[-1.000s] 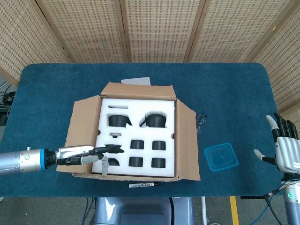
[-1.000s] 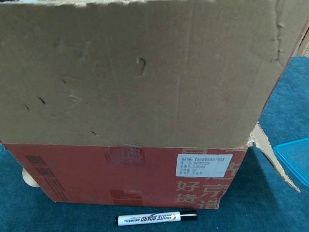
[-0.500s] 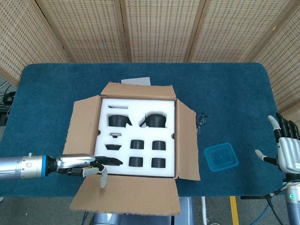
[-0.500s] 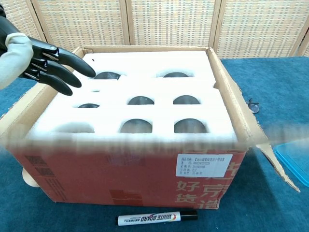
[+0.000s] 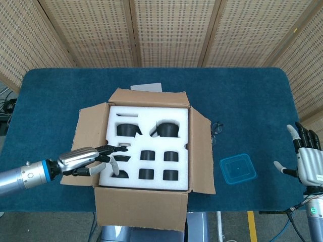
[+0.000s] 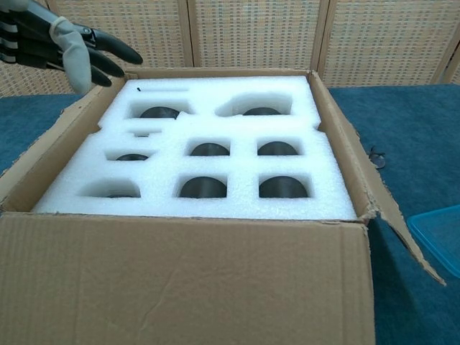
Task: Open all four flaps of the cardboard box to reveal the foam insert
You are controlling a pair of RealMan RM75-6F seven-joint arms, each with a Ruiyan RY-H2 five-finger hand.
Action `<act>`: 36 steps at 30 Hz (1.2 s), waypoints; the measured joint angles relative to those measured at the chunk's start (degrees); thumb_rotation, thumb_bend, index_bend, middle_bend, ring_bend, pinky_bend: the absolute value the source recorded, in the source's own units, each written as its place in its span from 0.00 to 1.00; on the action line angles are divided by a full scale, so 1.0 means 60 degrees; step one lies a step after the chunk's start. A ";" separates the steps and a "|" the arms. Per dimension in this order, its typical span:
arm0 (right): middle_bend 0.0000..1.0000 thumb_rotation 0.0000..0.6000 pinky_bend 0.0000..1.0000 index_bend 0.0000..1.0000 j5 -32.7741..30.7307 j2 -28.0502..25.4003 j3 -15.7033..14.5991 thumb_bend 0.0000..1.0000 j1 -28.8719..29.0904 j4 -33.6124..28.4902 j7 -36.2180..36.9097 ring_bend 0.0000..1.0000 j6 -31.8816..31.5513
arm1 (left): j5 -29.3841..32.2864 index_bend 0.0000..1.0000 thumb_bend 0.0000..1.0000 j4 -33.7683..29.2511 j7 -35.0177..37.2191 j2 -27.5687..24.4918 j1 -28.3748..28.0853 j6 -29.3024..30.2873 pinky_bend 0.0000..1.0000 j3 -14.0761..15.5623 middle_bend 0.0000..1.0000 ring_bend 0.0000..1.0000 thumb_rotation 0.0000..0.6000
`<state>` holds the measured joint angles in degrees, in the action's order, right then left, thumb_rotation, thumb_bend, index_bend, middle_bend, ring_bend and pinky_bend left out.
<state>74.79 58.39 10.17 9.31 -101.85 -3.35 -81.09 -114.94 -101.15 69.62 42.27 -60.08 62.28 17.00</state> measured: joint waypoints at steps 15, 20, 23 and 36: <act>0.00 1.00 0.00 0.00 0.0344 0.0258 -0.0155 0.18 -0.0008 0.0654 0.0013 0.00 -0.0075 | 0.5654 0.24 0.56 -0.1359 -0.9256 0.1096 0.3403 0.1147 0.00 -0.1358 0.00 0.00 0.36; 0.00 1.00 0.00 0.00 0.0387 0.0353 -0.0236 0.18 -0.0097 0.0748 -0.0054 0.00 -0.0178 | 0.6657 0.23 0.48 -0.1413 -1.0926 0.1852 0.4675 0.2396 0.00 -0.1619 0.00 0.00 0.37; 0.00 1.00 0.00 0.00 0.0439 0.0430 -0.0315 0.18 -0.0173 0.0802 -0.0154 0.00 -0.0274 | 0.6882 0.22 0.45 -0.1331 -1.1401 0.2225 0.5285 0.3059 0.00 -0.1677 0.00 0.00 0.37; 0.00 1.00 0.00 0.00 0.1073 0.0722 -0.0613 0.18 -0.0348 0.0824 -0.0534 0.00 -0.0619 | 0.5802 0.22 0.43 -0.0881 -1.2388 0.3310 0.7231 0.5183 0.00 -0.1775 0.00 0.00 0.38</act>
<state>81.23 62.72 6.49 7.22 -96.91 -6.56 -84.80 -80.13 -106.44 -4.71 62.13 -16.70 93.38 6.35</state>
